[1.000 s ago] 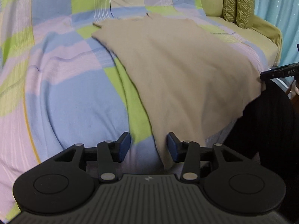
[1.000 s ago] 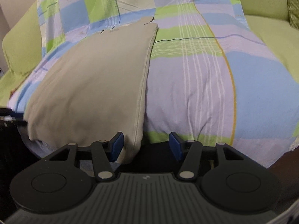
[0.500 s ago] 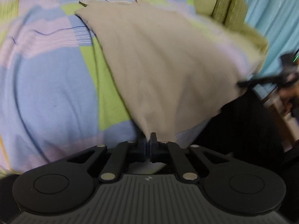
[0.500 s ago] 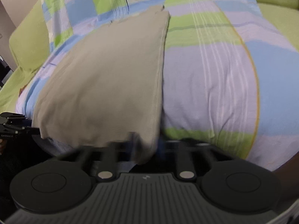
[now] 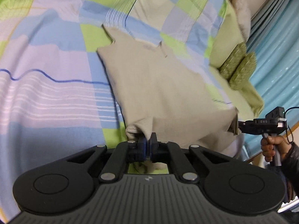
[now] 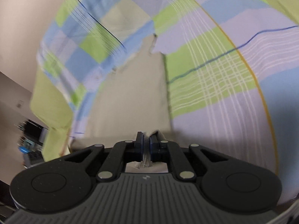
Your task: Fold clothes
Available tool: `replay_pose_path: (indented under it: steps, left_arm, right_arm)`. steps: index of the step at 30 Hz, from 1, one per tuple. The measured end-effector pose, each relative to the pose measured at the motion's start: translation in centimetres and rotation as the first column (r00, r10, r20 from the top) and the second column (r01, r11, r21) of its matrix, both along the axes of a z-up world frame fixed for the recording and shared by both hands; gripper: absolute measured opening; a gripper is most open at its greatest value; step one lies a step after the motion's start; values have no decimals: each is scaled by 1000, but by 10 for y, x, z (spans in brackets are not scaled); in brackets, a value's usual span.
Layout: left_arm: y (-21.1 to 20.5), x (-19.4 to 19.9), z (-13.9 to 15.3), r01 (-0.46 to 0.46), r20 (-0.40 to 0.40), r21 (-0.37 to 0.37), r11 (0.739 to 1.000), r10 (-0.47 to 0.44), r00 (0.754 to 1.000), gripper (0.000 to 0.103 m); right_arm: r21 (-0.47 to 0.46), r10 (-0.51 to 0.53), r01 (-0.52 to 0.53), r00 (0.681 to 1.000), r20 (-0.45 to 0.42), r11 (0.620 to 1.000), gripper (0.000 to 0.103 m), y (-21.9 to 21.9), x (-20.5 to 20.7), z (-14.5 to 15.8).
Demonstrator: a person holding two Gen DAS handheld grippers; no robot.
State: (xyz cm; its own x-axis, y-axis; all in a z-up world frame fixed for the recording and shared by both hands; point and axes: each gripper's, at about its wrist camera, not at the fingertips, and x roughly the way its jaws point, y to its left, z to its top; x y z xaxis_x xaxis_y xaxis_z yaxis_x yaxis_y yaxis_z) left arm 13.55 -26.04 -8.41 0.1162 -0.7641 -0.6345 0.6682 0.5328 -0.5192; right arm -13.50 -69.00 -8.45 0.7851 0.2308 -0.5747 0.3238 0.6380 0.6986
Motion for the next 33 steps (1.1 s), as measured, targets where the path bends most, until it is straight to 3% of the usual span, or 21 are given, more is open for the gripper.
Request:
replay_pose_path:
  steps: [2, 3, 4, 5, 7, 10, 12, 14, 17, 19, 21, 23, 24, 25, 27, 29, 33]
  left_arm:
    - [3, 3, 1, -10, -2, -10, 1000, 10, 1000, 4]
    - [9, 6, 5, -12, 7, -12, 1000, 12, 1000, 6]
    - [14, 7, 8, -13, 18, -14, 1000, 13, 1000, 16]
    - [17, 8, 10, -15, 29, -16, 1000, 15, 999, 28]
    - [23, 9, 14, -17, 49, -17, 1000, 18, 999, 40]
    - [33, 8, 18, -14, 96, 8, 1000, 13, 995, 40]
    - [35, 6, 20, -8, 129, 36, 999, 3, 992, 40]
    - [38, 4, 22, 7, 158, 54, 999, -15, 987, 40]
    - [33, 0, 25, 47, 214, 75, 996, -62, 975, 40]
    - [28, -5, 29, 103, 265, 89, 991, -123, 956, 40]
    - [25, -12, 33, 181, 327, 115, 977, -209, 922, 40]
    - [22, -24, 36, 276, 412, 177, 945, -326, 851, 40]
    - [21, -27, 37, 300, 432, 196, 934, -357, 828, 41]
    - [19, -33, 36, 335, 470, 252, 908, -417, 778, 41]
    - [15, -42, 34, 351, 536, 353, 867, -495, 684, 41]
    - [13, -44, 31, 330, 584, 401, 854, -516, 626, 41]
    - [8, -42, 32, 338, 641, 388, 857, -515, 569, 41]
  right_arm:
    - [6, -9, 9, 1000, 8, 1000, 12, -4, 1, -1]
    - [13, -19, 19, 999, 32, 1000, 21, -7, -4, 1]
    - [7, -38, 37, 998, 57, 999, 33, -9, -10, 5]
    - [0, -55, 55, 995, 81, 998, 37, -11, -17, 9]
    - [-44, -67, 72, 992, 105, 996, 40, -10, -28, 18]
    - [-203, -29, 55, 992, 126, 978, 41, -2, -39, 32]
    - [-431, 28, 18, 995, 100, 902, 41, 12, -42, 41]
    - [-518, 78, -17, 992, 96, 855, 41, 19, -36, 42]
    - [-545, 152, -83, 985, 82, 834, 41, 17, -17, 38]
    - [-529, 186, -122, 980, 69, 840, 41, 11, -1, 31]
    - [-496, 202, -149, 978, 54, 855, 41, 3, 11, 23]
    - [-450, 216, -171, 975, 50, 877, 39, -6, 21, 15]
    - [-419, 224, -182, 973, 52, 889, 34, -11, 26, 11]
    - [-399, 228, -188, 972, 53, 897, 19, -14, 29, 10]
    - [-374, 234, -200, 971, 48, 906, 2, -18, 33, 8]
    - [-384, 240, -211, 970, 31, 899, 2, -15, 33, 7]
    - [-402, 229, -203, 973, 16, 893, 2, -7, 35, 8]
